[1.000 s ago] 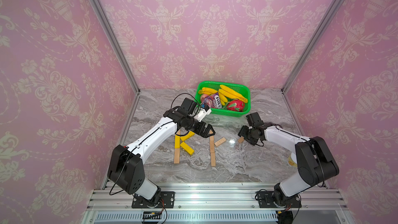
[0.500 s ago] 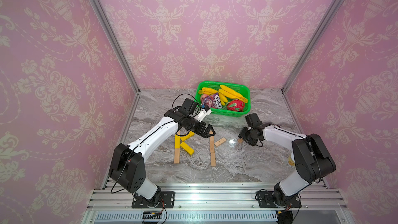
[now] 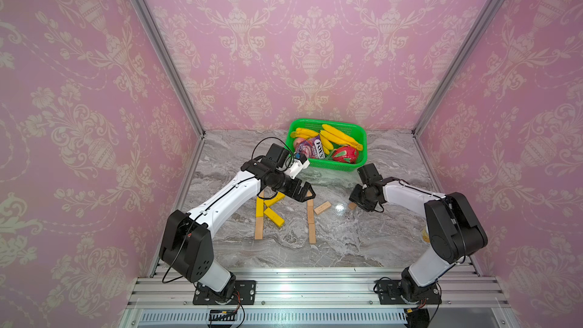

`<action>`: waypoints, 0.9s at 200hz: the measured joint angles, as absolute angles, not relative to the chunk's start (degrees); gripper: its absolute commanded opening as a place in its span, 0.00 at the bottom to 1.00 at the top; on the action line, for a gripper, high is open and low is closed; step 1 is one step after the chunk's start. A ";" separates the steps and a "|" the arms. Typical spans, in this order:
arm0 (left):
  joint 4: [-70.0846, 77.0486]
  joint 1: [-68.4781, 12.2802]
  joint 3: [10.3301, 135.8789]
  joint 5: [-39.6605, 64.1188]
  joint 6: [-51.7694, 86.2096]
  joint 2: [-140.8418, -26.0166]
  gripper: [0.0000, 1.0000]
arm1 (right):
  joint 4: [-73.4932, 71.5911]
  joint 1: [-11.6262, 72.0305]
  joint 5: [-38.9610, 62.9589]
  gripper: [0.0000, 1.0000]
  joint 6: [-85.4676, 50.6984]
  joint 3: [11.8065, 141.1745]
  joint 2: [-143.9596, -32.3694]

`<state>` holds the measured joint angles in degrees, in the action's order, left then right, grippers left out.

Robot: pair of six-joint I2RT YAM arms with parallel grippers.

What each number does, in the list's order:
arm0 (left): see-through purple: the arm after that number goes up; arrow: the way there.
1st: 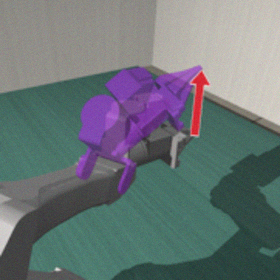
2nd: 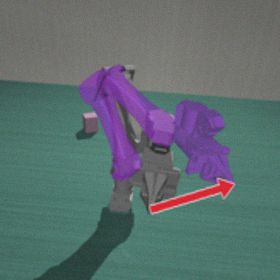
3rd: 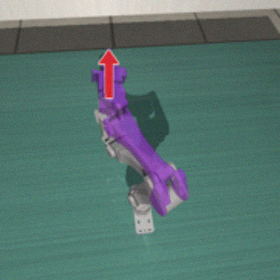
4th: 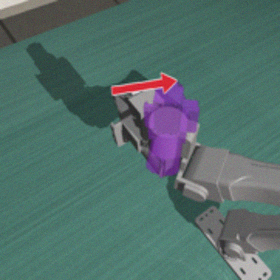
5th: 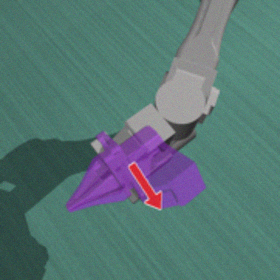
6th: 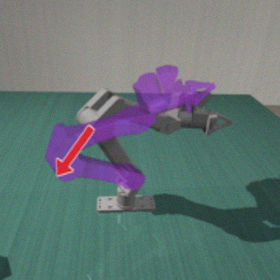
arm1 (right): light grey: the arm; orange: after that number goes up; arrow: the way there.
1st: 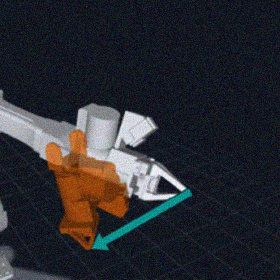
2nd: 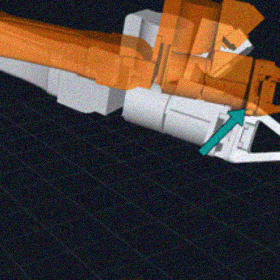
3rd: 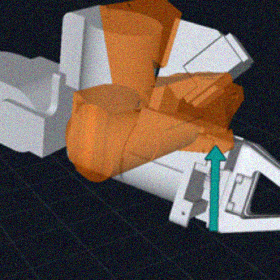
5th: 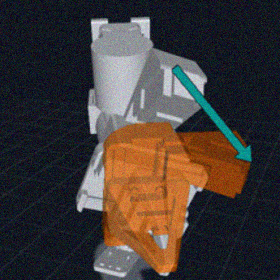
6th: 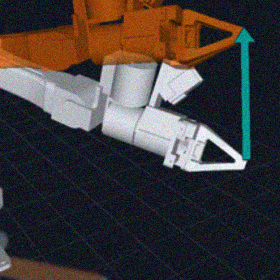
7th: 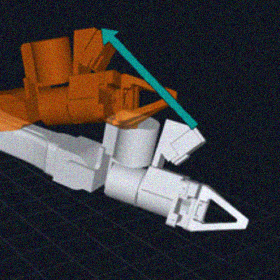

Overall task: Assemble the letter k with building blocks
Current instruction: Pick up the building block from the center of the board.

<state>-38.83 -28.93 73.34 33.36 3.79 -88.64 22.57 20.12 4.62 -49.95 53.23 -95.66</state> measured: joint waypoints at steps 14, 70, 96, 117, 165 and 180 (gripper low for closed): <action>-38.81 -28.93 73.34 33.50 3.81 -88.64 0.99 | 23.44 20.12 4.56 0.45 -49.93 53.78 -95.98; -38.81 -28.93 73.34 34.89 4.01 -88.64 0.99 | 26.06 20.16 3.99 0.38 -49.74 54.87 -96.71; -38.79 -28.93 73.34 35.53 4.01 -88.64 0.99 | 26.28 20.16 3.79 0.36 -49.74 54.92 -96.84; -38.79 -28.93 73.34 35.70 4.03 -88.64 0.99 | 26.44 20.16 3.57 0.32 -49.74 54.92 -96.84; -38.81 -28.93 73.34 35.70 4.01 -88.64 0.99 | 26.26 20.29 3.20 0.27 -49.71 54.70 -96.60; -38.83 -28.93 73.34 35.70 4.01 -88.64 0.99 | 25.63 20.47 3.09 0.26 -49.34 54.02 -96.05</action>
<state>-38.83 -28.93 73.34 35.70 4.01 -88.64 25.63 20.47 3.09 -49.34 54.02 -96.05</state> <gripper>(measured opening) 0.992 0.311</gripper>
